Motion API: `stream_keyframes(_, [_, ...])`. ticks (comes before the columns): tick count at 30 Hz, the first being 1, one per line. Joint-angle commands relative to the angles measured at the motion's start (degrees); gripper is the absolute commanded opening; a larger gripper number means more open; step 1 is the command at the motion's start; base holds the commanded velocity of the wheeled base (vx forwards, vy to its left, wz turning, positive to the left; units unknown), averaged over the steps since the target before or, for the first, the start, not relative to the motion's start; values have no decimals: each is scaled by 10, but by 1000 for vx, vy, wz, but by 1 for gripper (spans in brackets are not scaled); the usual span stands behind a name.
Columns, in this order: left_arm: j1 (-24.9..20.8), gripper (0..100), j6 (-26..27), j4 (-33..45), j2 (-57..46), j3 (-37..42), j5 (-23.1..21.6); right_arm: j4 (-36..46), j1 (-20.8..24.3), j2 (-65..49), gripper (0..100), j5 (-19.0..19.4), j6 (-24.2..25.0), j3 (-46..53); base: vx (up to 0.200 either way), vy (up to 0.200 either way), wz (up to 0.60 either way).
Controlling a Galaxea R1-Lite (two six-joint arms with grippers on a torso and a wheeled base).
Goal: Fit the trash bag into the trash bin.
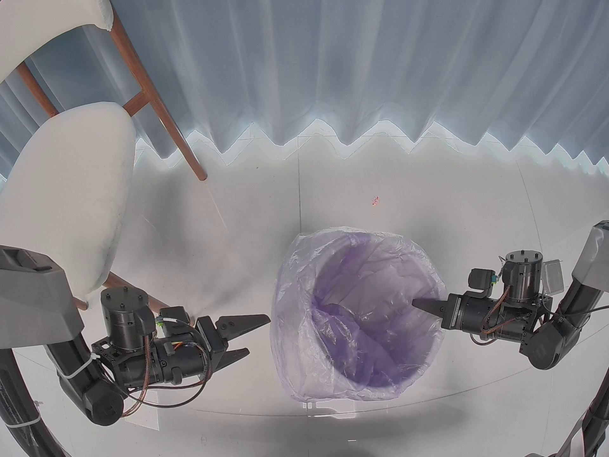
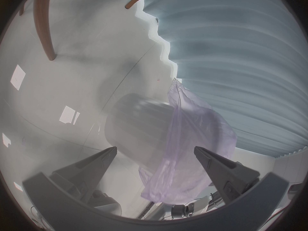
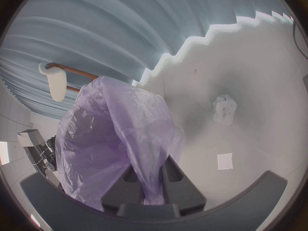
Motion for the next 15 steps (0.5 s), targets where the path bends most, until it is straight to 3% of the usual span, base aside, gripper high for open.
stream_keyframes(1, [-2,100,0,-5,35,-15,2,-2,2,-3,0,0,0,7,0,0,0])
stream_keyframes(15, [-32,100,-1,-41,69,-31,8,-15,14,-3,0,-1,-4,23,0,0,0])
